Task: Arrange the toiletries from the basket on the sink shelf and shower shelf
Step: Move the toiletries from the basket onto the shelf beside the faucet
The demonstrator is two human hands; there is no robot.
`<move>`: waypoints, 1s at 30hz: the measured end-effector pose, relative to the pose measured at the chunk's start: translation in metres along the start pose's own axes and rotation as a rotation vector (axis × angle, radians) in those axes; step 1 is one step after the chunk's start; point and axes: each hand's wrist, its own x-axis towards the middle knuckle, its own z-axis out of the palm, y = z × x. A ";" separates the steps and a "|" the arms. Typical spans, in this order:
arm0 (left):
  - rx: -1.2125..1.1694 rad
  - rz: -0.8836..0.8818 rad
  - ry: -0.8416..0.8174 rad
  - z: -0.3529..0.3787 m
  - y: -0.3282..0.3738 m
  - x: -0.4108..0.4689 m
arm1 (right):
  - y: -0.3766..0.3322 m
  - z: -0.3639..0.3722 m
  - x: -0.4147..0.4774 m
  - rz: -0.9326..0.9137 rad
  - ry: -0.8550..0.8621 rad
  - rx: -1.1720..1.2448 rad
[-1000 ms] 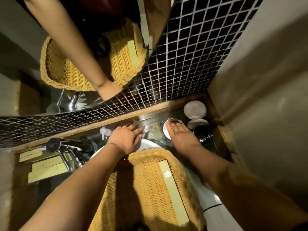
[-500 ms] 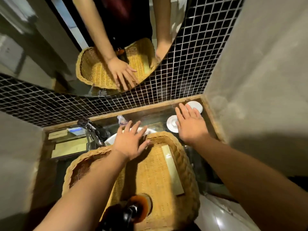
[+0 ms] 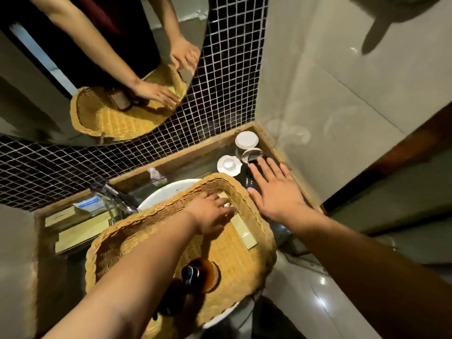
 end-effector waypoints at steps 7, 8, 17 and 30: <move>0.068 0.150 0.009 0.011 0.025 0.032 | 0.028 0.026 -0.067 0.156 -0.064 0.017; 0.076 0.149 0.022 0.014 0.027 0.033 | 0.030 0.028 -0.075 0.177 -0.059 0.026; 0.040 0.010 0.013 0.028 0.007 -0.002 | 0.001 0.020 -0.082 0.177 -0.002 -0.023; -0.320 -0.511 0.064 0.131 -0.027 -0.141 | -0.152 0.055 -0.011 -0.401 -0.231 -0.026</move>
